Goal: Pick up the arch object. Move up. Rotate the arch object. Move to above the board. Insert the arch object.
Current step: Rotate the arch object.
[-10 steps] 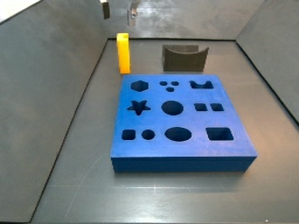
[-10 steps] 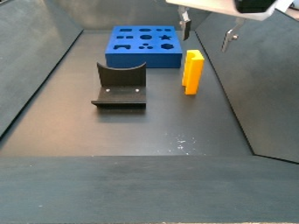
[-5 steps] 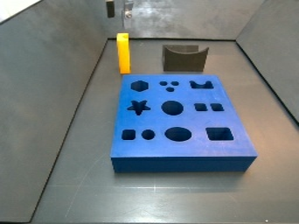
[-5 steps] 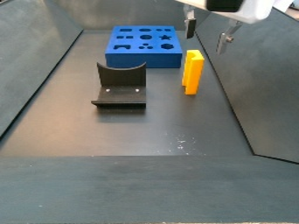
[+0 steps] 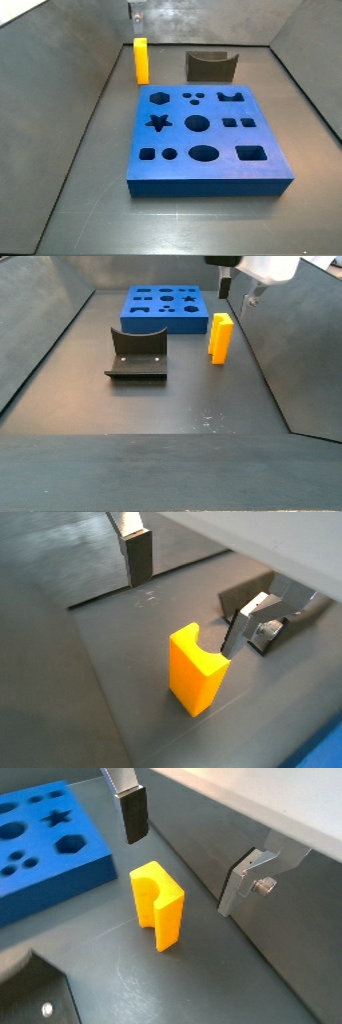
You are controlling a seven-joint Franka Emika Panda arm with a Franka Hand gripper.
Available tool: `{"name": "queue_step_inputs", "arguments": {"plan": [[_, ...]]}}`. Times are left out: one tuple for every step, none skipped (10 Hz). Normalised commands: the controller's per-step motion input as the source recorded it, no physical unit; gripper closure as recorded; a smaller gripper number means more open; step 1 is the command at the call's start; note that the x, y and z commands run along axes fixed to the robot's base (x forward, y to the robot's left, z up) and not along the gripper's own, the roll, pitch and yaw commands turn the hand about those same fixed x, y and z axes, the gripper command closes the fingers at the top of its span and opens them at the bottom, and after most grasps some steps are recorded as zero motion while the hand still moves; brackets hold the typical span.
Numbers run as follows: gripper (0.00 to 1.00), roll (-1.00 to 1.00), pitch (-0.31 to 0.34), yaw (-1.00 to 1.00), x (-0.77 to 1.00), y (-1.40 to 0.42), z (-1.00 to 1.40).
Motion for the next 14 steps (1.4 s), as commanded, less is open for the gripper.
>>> {"name": "queue_step_inputs", "arguments": {"plan": [[0.00, -0.02, -0.011, -0.97, 0.01, 0.01, -0.03], [0.00, -0.02, -0.011, -0.63, 0.01, 0.01, -0.03], [0.00, -0.02, -0.011, -0.42, 0.01, 0.01, -0.03], [0.00, -0.02, -0.011, -0.28, 0.01, 0.01, -0.03], [0.00, 0.00, 0.000, 0.00, 0.00, 0.00, -1.00], [0.00, 0.00, -0.011, 0.06, 0.01, 0.00, -1.00], [0.00, 0.00, -0.026, 0.06, 0.02, 0.00, -1.00], [0.00, -0.01, -0.037, 0.06, 0.02, -0.01, -1.00], [0.00, -0.02, -0.046, 0.04, 0.03, -0.01, -1.00], [0.00, -0.03, -0.048, 0.03, 0.02, -0.01, -0.91], [0.00, -0.03, -0.048, 0.03, 0.02, -0.01, -0.81], [0.00, -0.04, -0.051, 0.02, 0.02, -0.01, -0.68], [0.00, -0.05, -0.052, 0.02, 0.03, -0.01, -0.59], [0.00, -0.06, -0.050, 0.02, 0.03, -0.01, -0.47]]}}
